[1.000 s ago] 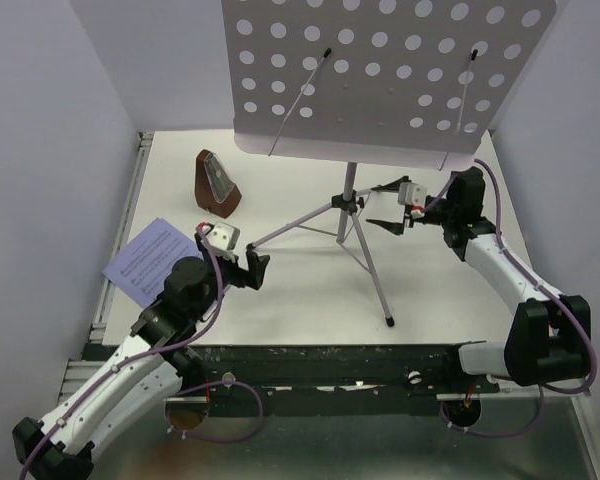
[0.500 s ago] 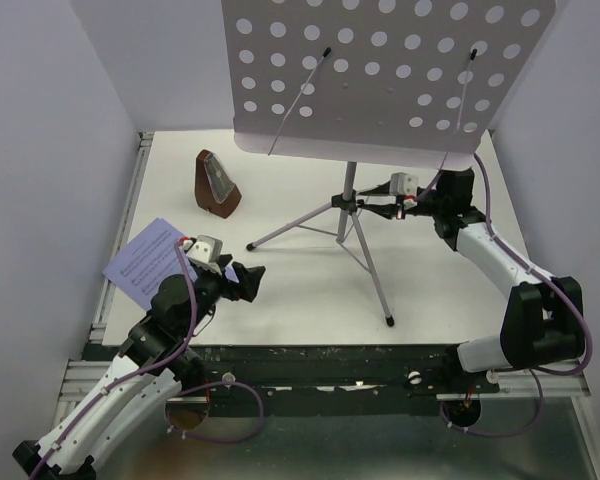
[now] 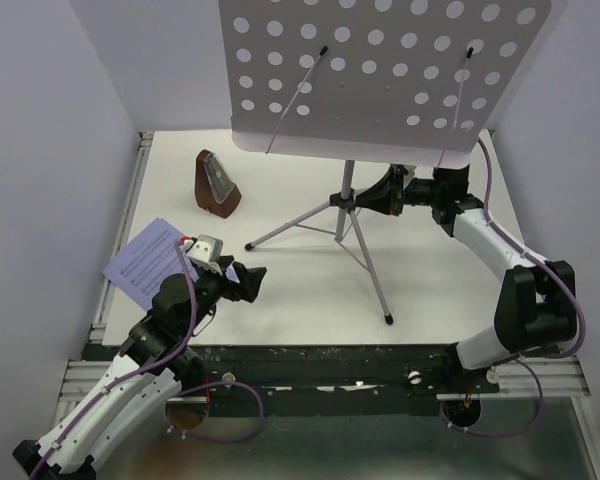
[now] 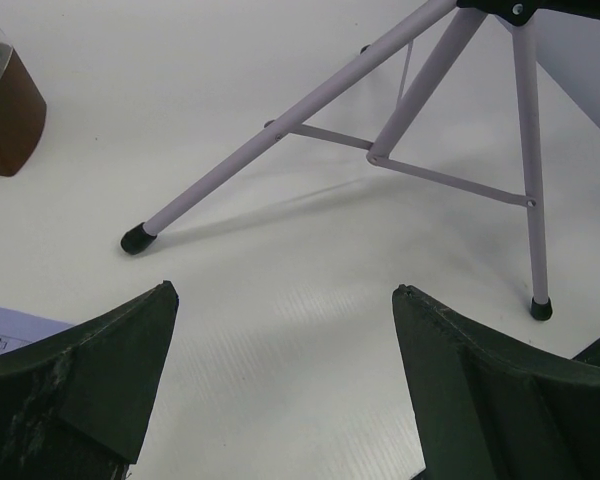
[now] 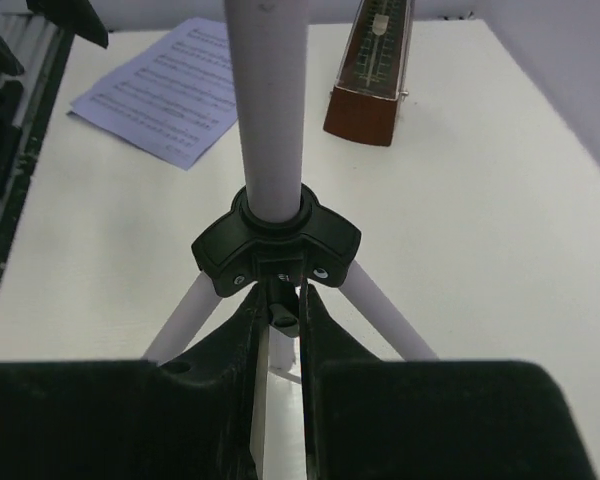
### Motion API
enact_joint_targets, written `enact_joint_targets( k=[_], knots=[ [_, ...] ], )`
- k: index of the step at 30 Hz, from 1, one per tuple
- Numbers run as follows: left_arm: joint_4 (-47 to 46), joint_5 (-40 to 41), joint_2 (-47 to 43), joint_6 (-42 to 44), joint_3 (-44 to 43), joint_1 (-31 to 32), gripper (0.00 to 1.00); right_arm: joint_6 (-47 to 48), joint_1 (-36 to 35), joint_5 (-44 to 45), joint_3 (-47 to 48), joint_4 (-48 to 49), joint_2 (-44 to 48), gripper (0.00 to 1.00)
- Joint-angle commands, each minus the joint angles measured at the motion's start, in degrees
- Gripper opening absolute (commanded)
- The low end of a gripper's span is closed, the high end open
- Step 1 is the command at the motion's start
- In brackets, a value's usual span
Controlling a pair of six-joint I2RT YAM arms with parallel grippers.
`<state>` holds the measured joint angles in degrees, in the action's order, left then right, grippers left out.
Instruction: Set up the instrument practice props
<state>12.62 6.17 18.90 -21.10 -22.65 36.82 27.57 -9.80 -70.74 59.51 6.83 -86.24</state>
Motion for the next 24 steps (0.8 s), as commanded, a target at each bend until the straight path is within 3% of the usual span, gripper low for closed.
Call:
enact_joint_targets(
  k=[1,8,10,17,21,24],
  knots=[
    [-0.93,-2.04,-0.17,-1.13,-0.99,-0.34,0.98,-21.12,-0.04,1.13,1.23,3.00,-2.62,0.14],
    [-0.67,-2.83,-1.23,-1.57,-1.16,-0.26,0.98,-38.36,0.66,4.55,4.38,-3.02,-5.95,0.14],
    [-0.67,-2.83,-1.58,-1.75,-1.08,-0.26,0.98,-43.19,1.36,6.04,6.05,-6.46,-7.53,0.07],
    [-0.76,-3.62,-1.76,-2.54,-1.78,-0.26,0.98,-69.54,4.52,14.65,4.13,-6.21,-10.88,0.05],
    [-1.28,-4.06,-1.32,-3.07,-2.30,-0.34,0.98,-81.07,6.28,14.06,4.66,-10.00,-13.69,0.17],
    [-1.64,-4.15,-0.44,-3.24,-2.66,-0.34,0.98,-86.36,6.38,9.84,3.43,-3.68,-14.57,0.30]
  ],
)
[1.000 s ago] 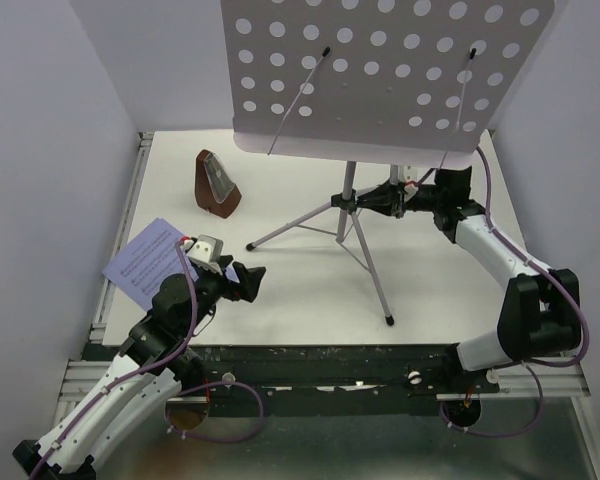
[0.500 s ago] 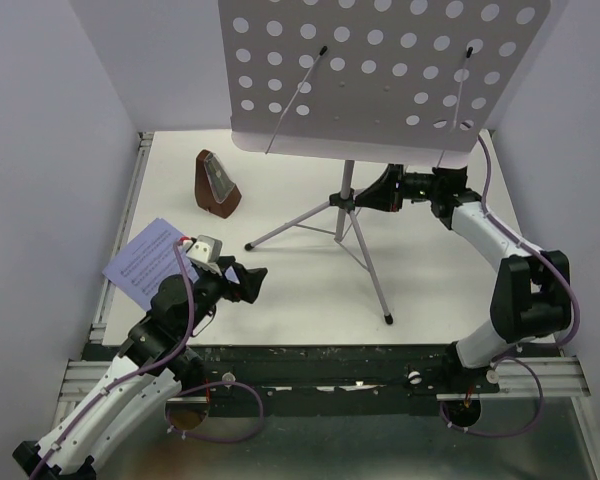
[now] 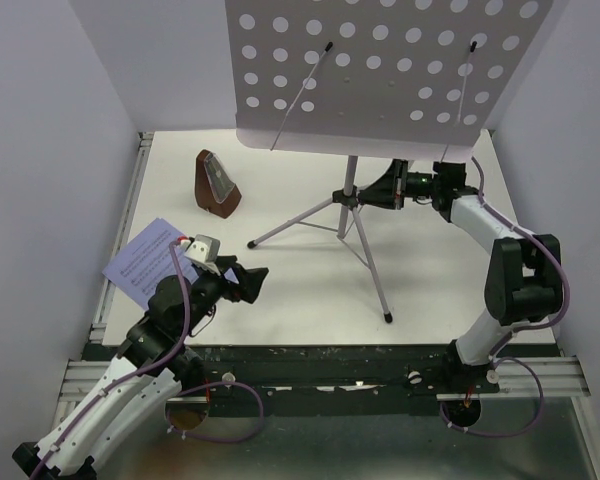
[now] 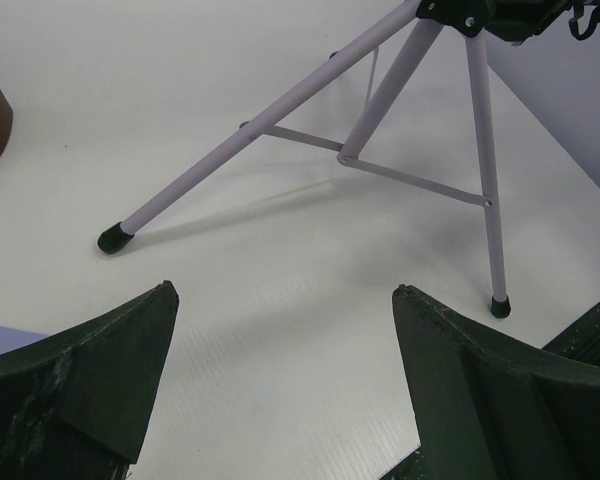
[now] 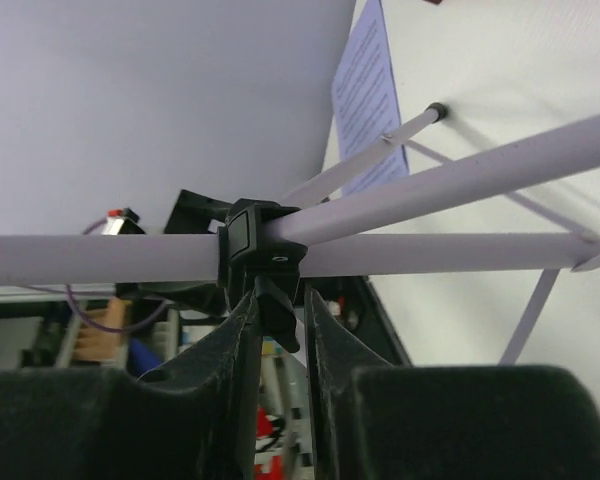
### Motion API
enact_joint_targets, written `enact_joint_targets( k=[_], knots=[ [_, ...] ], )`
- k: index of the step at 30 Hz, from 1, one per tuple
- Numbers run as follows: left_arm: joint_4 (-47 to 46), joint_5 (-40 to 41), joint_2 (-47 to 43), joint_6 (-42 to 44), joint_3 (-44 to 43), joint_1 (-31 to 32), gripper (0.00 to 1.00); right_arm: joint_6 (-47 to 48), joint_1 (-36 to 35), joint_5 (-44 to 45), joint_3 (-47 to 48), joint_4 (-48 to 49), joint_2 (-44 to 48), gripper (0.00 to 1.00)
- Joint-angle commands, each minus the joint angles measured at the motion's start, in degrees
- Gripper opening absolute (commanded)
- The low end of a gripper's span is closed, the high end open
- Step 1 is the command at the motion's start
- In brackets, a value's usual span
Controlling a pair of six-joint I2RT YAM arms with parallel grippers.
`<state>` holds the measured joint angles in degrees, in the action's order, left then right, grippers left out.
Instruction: Set up the instrument practice props
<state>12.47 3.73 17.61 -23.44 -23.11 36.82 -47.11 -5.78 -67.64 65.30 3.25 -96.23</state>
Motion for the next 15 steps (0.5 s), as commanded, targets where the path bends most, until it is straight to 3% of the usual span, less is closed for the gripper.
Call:
enact_joint_targets(
  k=[1,5,15],
  knots=[
    [-1.74,-1.79,1.20,-0.99,-2.20,-0.26,0.98,-13.08,2.35,6.03,-2.54,1.40,-4.59,0.33],
    [-2.62,-2.23,2.34,-1.08,-2.46,-0.34,0.98,-15.82,2.35,3.57,-2.28,8.34,-4.76,0.48],
    [-2.89,-2.50,2.26,0.06,-2.90,-0.26,0.98,-5.48,7.71,2.51,-4.21,12.50,-0.20,0.59]
  ],
)
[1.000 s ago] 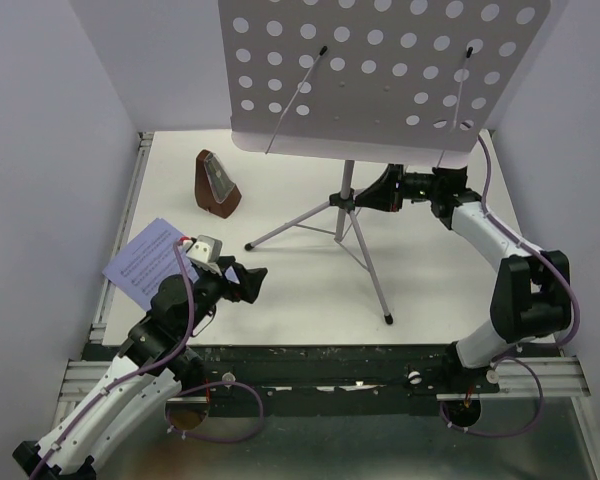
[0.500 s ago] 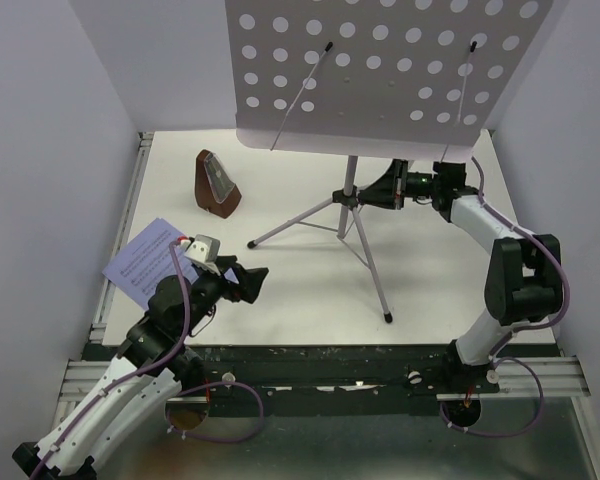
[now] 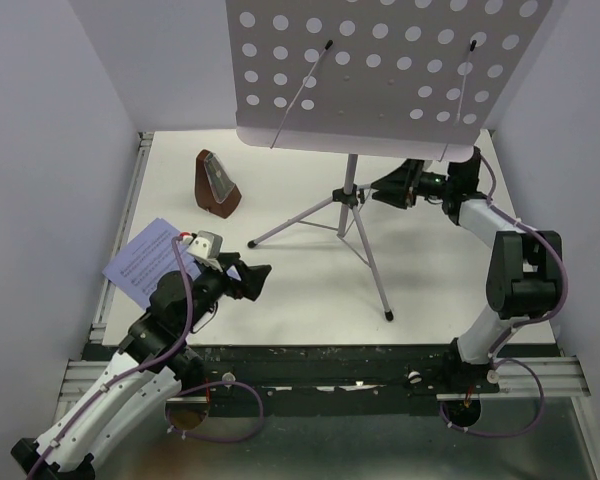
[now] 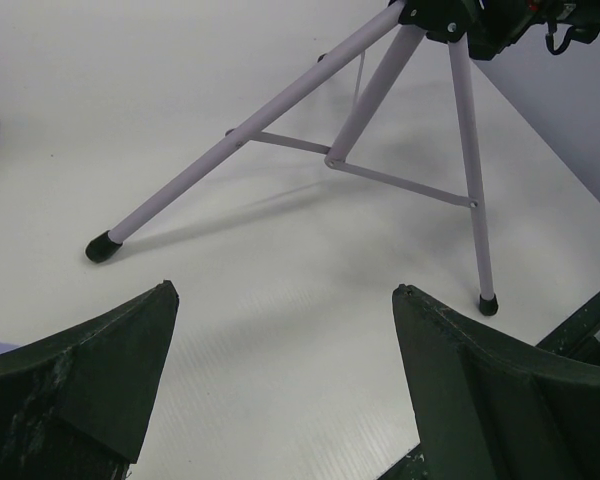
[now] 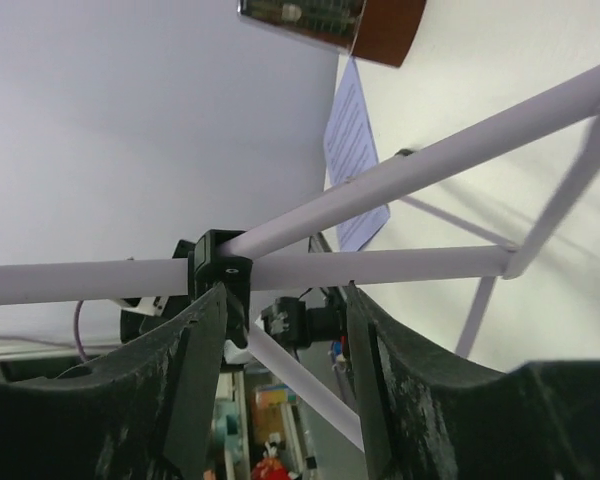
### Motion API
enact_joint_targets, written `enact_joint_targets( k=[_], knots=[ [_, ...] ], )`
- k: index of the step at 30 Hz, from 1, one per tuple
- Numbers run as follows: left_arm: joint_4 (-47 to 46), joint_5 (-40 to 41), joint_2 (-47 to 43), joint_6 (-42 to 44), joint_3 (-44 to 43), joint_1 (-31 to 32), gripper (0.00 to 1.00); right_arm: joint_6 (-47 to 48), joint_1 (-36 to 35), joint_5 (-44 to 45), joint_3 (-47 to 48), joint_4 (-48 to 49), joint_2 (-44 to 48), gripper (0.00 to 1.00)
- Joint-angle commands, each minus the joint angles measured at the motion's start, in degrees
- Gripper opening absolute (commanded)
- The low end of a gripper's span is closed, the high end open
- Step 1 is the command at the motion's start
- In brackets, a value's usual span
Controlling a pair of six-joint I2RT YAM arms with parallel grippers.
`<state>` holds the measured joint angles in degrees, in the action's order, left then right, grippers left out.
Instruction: Set up the instrument practice props
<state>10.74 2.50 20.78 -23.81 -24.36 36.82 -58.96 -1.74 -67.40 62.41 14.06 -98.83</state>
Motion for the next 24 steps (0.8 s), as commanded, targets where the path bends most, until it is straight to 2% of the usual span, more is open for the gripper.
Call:
enact_joint_targets(
  k=[1,3,5,7,9,10,11,13,14,15,17,19,22,24],
  knots=[
    [-1.16,-1.27,-1.00,0.61,-1.57,-0.26,0.99,9.97,4.28,2.44,-0.98,-0.16,3.54,0.60],
    [-0.99,-1.27,-1.70,0.61,-1.22,-0.34,0.99,23.99,4.81,5.15,0.68,-10.67,7.05,0.60],
    [-1.07,-1.36,-2.23,0.78,-0.87,-0.34,0.99,41.92,4.46,9.36,0.96,-20.18,12.14,0.60],
    [-1.25,-1.45,-2.75,1.48,-0.34,-0.26,0.99,56.60,4.29,8.26,-3.15,-19.78,17.76,0.59],
    [-1.51,-1.54,-3.20,2.36,0.01,-0.26,0.99,73.82,4.29,2.48,-8.68,-18.73,23.04,0.59],
    [-1.86,-1.54,-3.37,2.80,0.27,-0.26,0.99,86.52,4.37,-1.12,-11.50,-20.12,24.80,0.59],
    [-2.21,-1.62,-3.29,3.24,0.45,-0.26,0.99,98.83,4.20,-4.55,-13.00,-26.05,26.65,0.64],
    [-2.57,-1.89,-2.85,4.03,0.37,-0.26,0.99,130.69,4.37,-8.70,-15.21,-40.35,28.86,0.75],
    [-2.92,-2.15,-2.58,4.30,0.37,-0.34,0.99,142.86,4.29,-9.59,-16.35,-46.70,29.39,0.80],
    [-3.27,-2.41,-2.32,4.48,0.19,-0.34,0.99,152.64,4.20,-10.21,-17.31,-48.76,29.48,0.82],
    [-3.45,-3.89,-1.71,4.74,-0.07,-0.34,0.99,162.36,4.20,-11.70,-18.55,-48.78,29.13,0.83],
    [-3.45,-4.34,-1.35,4.74,-0.25,-0.34,0.99,166.70,4.29,-13.98,-17.95,-47.38,28.17,0.82],
    [-3.27,-4.87,-1.26,4.48,-0.34,-0.34,0.99,165.93,3.24,-14.87,-15.40,-43.35,27.02,0.80],
    [-3.36,-4.88,-1.35,4.30,-0.25,-0.26,0.99,161.64,2.01,-13.03,-14.25,-37.56,26.49,0.79]
  ],
)
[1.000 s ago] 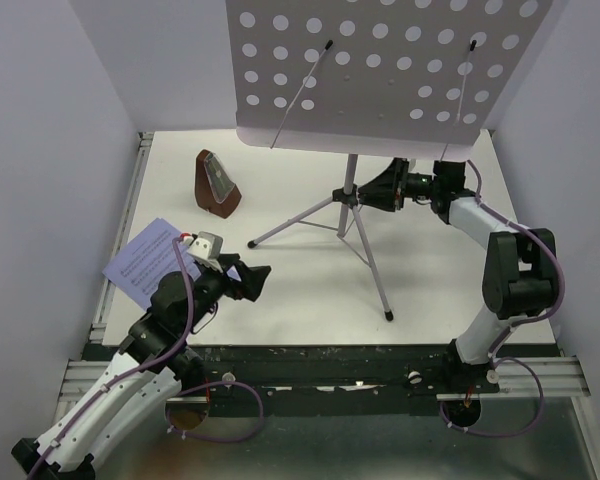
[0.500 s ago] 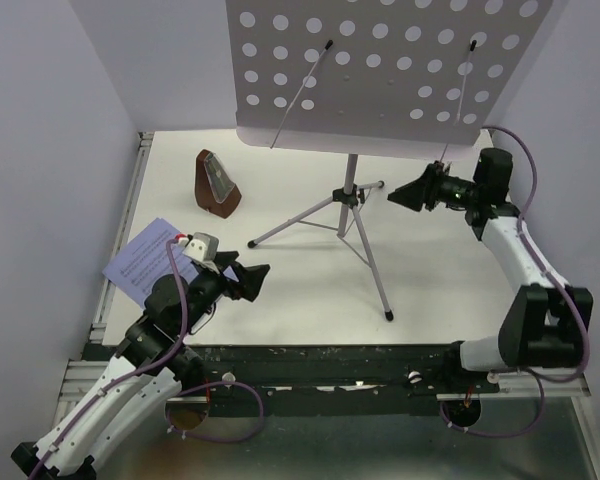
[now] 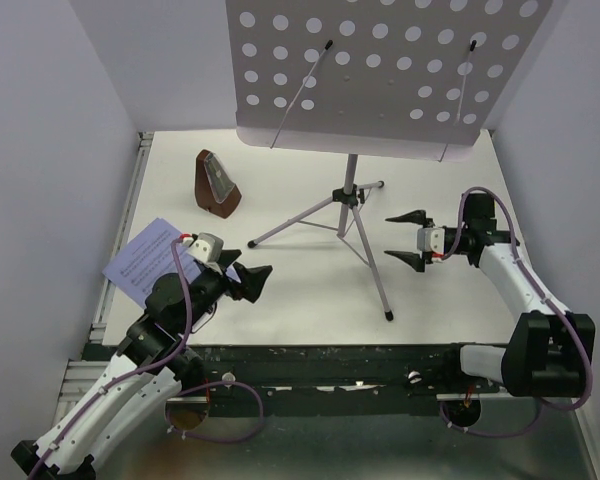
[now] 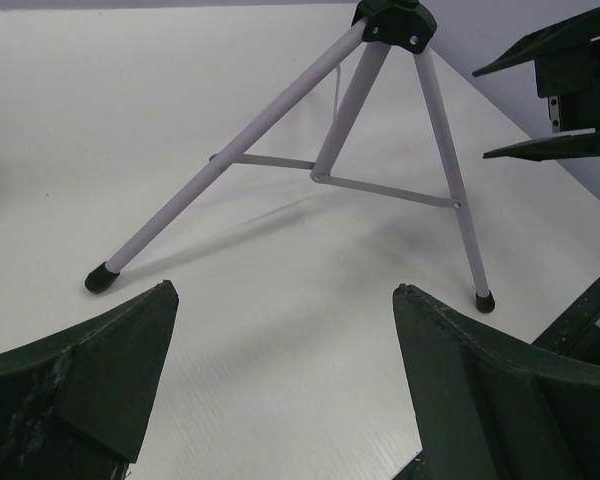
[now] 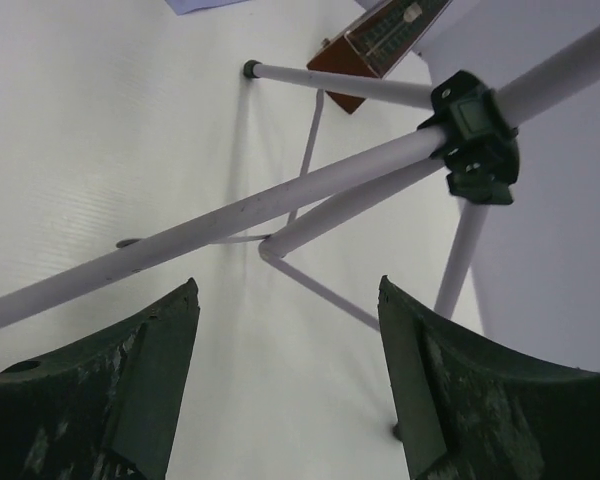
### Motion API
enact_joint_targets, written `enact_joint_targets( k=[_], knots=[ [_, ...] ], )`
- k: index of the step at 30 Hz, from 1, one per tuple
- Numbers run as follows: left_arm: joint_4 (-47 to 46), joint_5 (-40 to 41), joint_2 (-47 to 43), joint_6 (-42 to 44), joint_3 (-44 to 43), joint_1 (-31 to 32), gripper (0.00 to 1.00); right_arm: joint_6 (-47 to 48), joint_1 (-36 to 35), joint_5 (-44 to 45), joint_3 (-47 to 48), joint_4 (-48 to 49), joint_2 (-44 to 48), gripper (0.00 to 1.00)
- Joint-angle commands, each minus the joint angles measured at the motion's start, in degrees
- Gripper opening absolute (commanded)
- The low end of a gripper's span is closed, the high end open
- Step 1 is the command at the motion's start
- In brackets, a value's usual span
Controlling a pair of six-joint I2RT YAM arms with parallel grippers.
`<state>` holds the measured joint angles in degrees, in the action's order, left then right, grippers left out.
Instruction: Set up the instrument practice props
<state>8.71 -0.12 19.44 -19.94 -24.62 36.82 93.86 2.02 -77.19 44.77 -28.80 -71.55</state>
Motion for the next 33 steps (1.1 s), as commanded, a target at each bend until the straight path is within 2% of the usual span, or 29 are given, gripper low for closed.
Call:
enact_joint_targets(
  k=[1,3,5,7,12,16,21,33],
  knots=[
    [-1.41,-2.25,-0.02,0.26,0.10,-0.26,0.99,4.27,-2.02,-1.58,3.30,11.07,-0.79,0.79],
    [-1.68,-2.16,0.16,0.08,0.28,-0.26,0.99,-7.33,-4.21,1.85,2.43,23.89,-0.87,0.79],
    [-1.94,-2.08,0.51,-0.01,0.45,-0.26,0.99,-15.71,-5.45,4.41,3.21,31.14,-2.01,0.79],
    [-2.12,-2.08,1.03,0.08,0.28,-0.26,0.99,-16.26,-6.41,5.72,4.88,31.43,-3.07,0.78],
    [-2.29,-1.90,2.62,0.78,-0.43,-0.34,0.99,-21.97,-8.17,9.16,5.23,41.09,-5.26,0.77],
    [-3.26,-2.16,3.85,0.96,-0.60,-0.34,0.99,-15.83,-9.93,11.18,7.34,36.37,-7.20,0.74],
    [-4.05,-2.78,4.64,0.52,-0.25,-0.26,0.99,-14.15,-10.90,11.62,8.57,35.22,-8.69,0.66],
    [-4.49,-3.13,4.20,-0.62,0.36,-0.26,0.99,-11.08,-13.01,13.20,10.69,32.23,-10.72,0.54]
  ],
)
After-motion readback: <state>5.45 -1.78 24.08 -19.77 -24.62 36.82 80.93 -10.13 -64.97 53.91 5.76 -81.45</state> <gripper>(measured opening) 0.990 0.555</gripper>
